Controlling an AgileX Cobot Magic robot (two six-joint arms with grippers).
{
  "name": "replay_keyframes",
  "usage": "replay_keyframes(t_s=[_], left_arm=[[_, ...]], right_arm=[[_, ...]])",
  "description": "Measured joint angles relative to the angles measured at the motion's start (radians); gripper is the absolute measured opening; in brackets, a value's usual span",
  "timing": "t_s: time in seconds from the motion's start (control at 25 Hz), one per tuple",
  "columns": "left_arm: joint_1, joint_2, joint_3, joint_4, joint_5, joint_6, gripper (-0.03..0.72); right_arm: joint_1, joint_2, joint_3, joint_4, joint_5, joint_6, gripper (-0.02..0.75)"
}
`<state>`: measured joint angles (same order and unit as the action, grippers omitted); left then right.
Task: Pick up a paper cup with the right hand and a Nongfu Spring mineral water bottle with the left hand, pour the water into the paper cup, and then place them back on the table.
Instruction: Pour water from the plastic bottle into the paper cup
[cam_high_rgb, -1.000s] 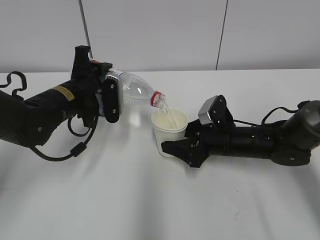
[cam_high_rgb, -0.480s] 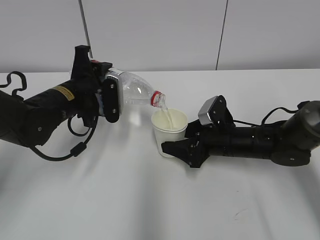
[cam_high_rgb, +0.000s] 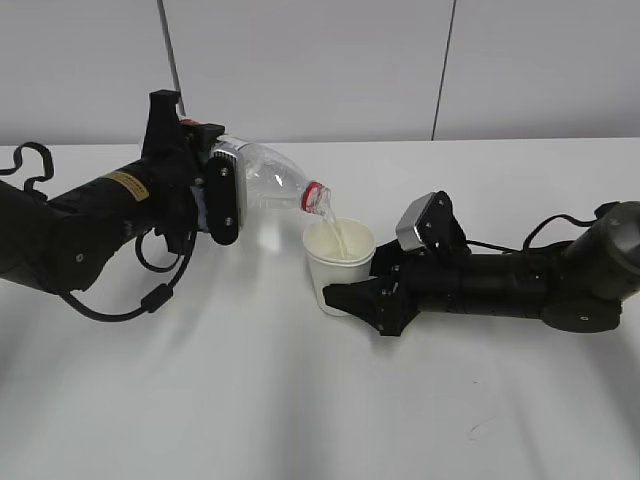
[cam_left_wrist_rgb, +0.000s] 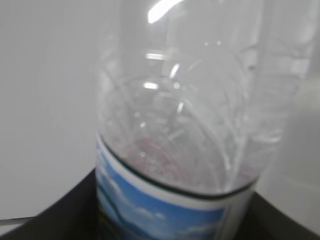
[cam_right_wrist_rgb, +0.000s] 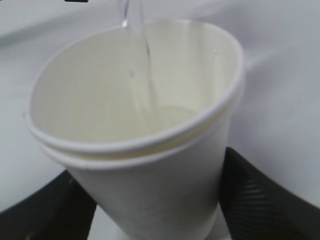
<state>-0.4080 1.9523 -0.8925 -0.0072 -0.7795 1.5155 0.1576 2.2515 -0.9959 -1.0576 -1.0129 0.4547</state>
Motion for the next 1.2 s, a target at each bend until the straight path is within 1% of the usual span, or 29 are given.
replay_keyframes(t_s=[0.92,1.2], left_arm=[[0.0,0.0,0.0,-0.019,-0.013,0.0,0.4],[0.0,0.0,0.0,-0.045,-0.015,0.0,0.4]], right_arm=[[0.0,0.002,0.0,0.0,0.0,0.0,0.524],[0.0,0.002,0.0,0.0,0.0,0.0,0.524]])
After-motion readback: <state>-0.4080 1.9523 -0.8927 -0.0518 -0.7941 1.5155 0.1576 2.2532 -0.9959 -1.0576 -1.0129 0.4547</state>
